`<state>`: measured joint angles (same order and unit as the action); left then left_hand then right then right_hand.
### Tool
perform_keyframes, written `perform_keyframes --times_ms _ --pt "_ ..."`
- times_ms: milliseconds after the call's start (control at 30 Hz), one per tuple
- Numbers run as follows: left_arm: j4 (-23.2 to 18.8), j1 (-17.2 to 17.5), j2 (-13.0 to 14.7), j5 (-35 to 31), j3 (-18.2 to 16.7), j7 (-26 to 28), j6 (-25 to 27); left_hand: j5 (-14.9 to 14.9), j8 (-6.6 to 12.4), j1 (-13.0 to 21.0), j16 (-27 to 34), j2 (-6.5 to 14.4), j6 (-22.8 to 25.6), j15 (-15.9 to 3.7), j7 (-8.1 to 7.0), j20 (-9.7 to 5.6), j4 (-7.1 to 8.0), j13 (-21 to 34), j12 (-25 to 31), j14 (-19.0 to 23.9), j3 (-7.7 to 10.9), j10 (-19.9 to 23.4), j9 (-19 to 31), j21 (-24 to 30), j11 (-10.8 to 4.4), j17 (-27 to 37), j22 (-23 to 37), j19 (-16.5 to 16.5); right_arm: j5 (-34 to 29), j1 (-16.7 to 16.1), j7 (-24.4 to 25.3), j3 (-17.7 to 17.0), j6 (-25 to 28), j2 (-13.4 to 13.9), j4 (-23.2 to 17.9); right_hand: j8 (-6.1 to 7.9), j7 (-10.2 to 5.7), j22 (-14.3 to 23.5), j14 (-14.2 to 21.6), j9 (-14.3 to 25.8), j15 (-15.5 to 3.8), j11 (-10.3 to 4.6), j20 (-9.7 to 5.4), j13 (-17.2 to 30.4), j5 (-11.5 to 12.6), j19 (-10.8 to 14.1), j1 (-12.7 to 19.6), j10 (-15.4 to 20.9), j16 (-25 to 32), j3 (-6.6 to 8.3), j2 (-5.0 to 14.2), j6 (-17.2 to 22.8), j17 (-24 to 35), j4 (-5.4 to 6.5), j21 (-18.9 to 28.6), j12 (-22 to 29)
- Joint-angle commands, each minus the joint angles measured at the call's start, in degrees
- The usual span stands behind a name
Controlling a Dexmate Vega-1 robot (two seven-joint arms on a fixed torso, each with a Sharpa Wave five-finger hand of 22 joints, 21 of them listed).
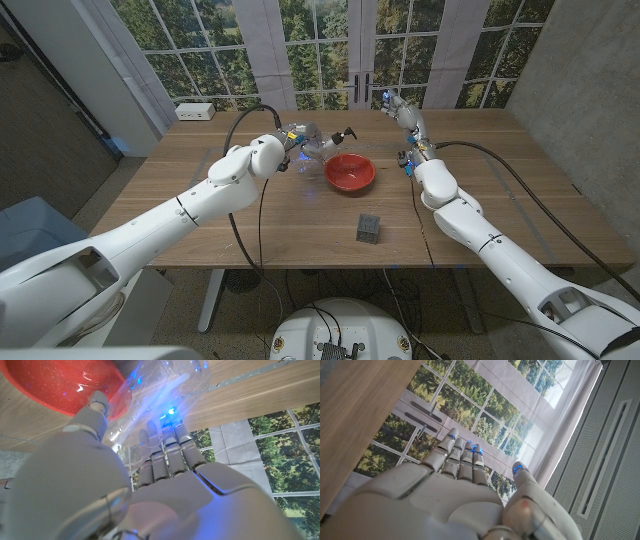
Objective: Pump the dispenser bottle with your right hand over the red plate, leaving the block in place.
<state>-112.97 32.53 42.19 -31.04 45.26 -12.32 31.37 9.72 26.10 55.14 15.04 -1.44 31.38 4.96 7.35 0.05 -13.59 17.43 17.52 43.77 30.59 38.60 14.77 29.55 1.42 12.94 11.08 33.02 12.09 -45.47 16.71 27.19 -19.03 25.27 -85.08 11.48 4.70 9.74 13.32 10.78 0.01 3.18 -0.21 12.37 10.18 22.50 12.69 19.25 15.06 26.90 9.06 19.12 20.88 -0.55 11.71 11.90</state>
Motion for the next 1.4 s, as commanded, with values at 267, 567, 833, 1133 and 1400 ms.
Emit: perform_keyframes --times_ms 267,567,833,1133,1400 --pt "-0.1 0.2 -0.2 0.1 -0.3 0.3 0.3 0.4 0.16 12.1 0.1 12.6 11.8 -18.66 -9.92 -8.17 4.55 0.4 -0.4 10.1 4.96 11.1 0.4 0.7 -11.07 0.1 0.1 2.6 -2.5 2.1 -1.1 3.0 -0.1 -1.7 2.3 0.05 -0.02 0.3 0.2 0.3 -0.14 -0.11 -0.02 0.2 -0.1 0.2 0.4 0.2 0.4 0.35 1.03 0.7 0.1 0.03 -0.2 0.2" --pt "-0.1 -0.2 -0.5 0.0 0.3 -0.3 1.5 0.4 0.09 12.1 0.1 12.5 11.8 -18.66 -9.94 -8.24 4.53 0.4 -0.5 10.1 4.94 11.0 0.4 0.8 -11.12 0.1 0.0 2.5 -6.0 2.9 0.2 4.6 1.1 -1.9 2.6 0.07 0.01 0.3 0.1 0.3 -0.24 -0.09 0.03 0.2 -0.2 0.2 0.2 0.3 0.4 0.3 1.0 0.8 0.2 0.17 -0.2 0.2" --pt "0.4 -0.9 -0.7 -0.1 0.8 -1.0 1.8 0.4 0.0 12.2 0.1 12.5 11.7 -18.66 -9.93 -8.26 4.52 0.4 -0.6 10.1 4.92 11.1 0.5 1.0 -10.97 0.1 0.0 2.4 -6.2 3.5 -1.2 5.8 1.6 -2.0 3.1 0.09 0.05 0.3 0.2 0.3 -0.04 0.0 0.13 0.2 -0.2 0.2 0.0 0.3 0.4 0.21 0.97 0.9 0.3 0.42 -0.2 0.2" --pt "0.5 -1.4 -0.9 -0.2 1.2 -1.6 2.6 0.4 -0.07 12.1 0.0 12.5 11.8 -18.65 -9.89 -8.35 4.53 0.5 -0.7 10.1 4.94 11.1 0.5 1.2 -11.0 0.1 0.0 2.3 -9.4 4.1 0.8 6.7 2.1 -2.4 3.3 0.08 0.08 0.3 0.2 0.3 -0.11 -0.02 0.12 0.2 -0.2 0.2 -0.4 0.3 0.4 0.1 0.95 0.9 0.3 0.7 -0.2 0.2" --pt "0.4 -1.8 -0.9 -0.5 1.7 -2.2 3.7 0.4 -0.19 12.1 0.0 12.5 11.7 -18.67 -9.81 -8.38 4.53 0.6 -0.8 10.1 4.92 11.1 0.5 1.3 -10.95 0.1 0.0 2.3 -14.0 4.8 2.5 8.5 4.5 -2.2 2.7 0.08 0.02 0.3 0.1 0.3 -0.16 -0.06 0.14 0.2 -0.2 0.1 -0.4 0.3 0.4 0.09 0.94 0.9 0.4 0.75 -0.2 0.2"
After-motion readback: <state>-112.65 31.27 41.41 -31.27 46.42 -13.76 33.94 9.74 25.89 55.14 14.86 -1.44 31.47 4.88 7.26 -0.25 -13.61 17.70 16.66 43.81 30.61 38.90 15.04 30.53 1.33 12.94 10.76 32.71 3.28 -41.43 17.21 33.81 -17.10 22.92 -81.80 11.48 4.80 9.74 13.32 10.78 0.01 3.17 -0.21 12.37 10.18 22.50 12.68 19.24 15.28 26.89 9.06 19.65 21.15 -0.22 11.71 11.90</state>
